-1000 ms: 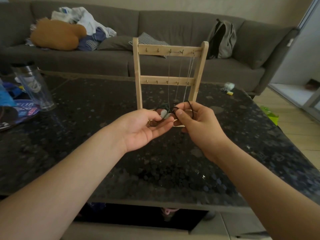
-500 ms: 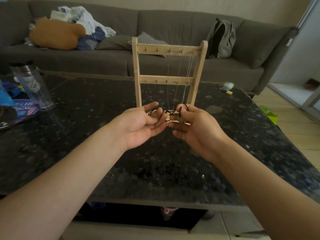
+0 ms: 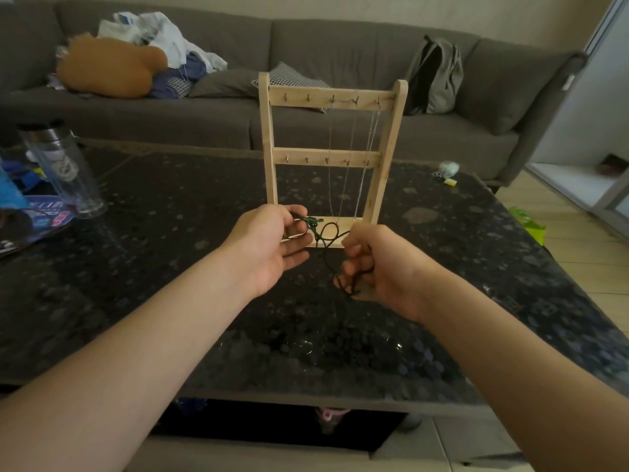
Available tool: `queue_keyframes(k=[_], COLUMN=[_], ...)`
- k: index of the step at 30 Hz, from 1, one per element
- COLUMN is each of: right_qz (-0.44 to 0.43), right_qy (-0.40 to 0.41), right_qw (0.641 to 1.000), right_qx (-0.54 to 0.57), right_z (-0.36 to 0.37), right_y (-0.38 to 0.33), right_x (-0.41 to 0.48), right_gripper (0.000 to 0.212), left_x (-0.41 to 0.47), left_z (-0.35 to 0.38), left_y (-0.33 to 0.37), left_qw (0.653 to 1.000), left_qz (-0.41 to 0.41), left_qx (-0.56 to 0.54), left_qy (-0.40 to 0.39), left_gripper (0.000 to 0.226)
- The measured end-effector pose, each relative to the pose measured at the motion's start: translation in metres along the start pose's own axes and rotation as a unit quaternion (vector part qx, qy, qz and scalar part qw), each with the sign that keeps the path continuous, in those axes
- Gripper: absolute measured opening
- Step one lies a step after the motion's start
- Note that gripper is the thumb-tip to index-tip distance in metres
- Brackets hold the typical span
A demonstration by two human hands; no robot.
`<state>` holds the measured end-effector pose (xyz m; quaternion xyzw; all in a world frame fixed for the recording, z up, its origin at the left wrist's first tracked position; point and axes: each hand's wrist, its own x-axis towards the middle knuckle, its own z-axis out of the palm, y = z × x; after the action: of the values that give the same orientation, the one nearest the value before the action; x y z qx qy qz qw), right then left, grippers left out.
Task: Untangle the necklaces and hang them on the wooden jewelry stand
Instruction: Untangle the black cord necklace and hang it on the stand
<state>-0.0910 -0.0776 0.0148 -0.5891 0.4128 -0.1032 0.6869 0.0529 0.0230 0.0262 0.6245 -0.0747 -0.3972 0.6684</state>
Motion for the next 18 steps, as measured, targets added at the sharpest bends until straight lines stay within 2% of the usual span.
queue_keyframes(k=[3, 11, 15, 18], right_qz=[0.014, -0.012, -0.051, -0.11], right_qy=[0.016, 0.034, -0.003, 0.015], right_qw=[1.0, 0.997, 0.995, 0.984], right_qx=[-0.012, -0.071, -0.082, -0.139], right_z=[0.0014, -0.0012, 0.0028, 0.0062], right_y=[-0.0008, 0.0008, 0.0023, 0.0016], right_x=[-0.0005, -0.0001, 0.001, -0.0037], right_gripper=[0.014, 0.016, 0.022, 0.028], left_x=[0.0, -0.004, -0.0067, -0.0079], left_z=[0.0016, -0.0021, -0.0013, -0.0011], left_y=[0.0009, 0.0039, 0.0033, 0.0032], left_qw=[0.999, 0.998, 0.996, 0.992], left_qz=[0.028, 0.049, 0.062, 0.082], left_qx=[0.016, 0.028, 0.056, 0.086], left_qy=[0.016, 0.027, -0.002, -0.028], left_gripper=[0.036, 0.032, 0.03, 0.031])
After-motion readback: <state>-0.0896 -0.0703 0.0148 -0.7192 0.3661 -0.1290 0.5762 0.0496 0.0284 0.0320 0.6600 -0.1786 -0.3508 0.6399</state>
